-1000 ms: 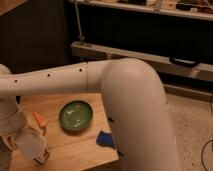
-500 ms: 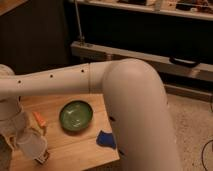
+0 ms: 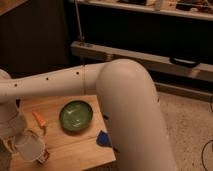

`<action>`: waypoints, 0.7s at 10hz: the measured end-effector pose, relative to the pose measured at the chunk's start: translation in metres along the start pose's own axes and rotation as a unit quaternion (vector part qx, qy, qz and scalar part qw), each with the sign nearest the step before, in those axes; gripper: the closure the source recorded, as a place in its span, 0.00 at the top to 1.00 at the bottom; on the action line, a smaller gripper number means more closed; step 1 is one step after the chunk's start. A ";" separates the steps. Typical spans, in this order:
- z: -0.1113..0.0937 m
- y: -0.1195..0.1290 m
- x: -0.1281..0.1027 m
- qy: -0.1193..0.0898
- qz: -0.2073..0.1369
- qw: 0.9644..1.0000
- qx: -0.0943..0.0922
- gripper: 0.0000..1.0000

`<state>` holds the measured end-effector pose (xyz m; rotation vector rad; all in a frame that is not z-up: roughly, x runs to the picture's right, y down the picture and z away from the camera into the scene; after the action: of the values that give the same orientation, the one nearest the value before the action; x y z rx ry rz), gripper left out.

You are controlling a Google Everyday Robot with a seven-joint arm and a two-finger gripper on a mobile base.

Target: Place the ceramic cup over the eraser

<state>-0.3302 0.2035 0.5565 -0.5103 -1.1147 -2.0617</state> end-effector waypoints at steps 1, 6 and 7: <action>0.001 0.003 0.002 -0.001 0.000 1.000 0.003 0.00; 0.011 0.014 0.008 -0.008 -0.002 1.000 0.012 0.02; 0.013 0.016 0.009 -0.008 -0.003 1.000 0.009 0.08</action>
<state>-0.3243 0.2050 0.5776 -0.5156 -1.1445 -2.0534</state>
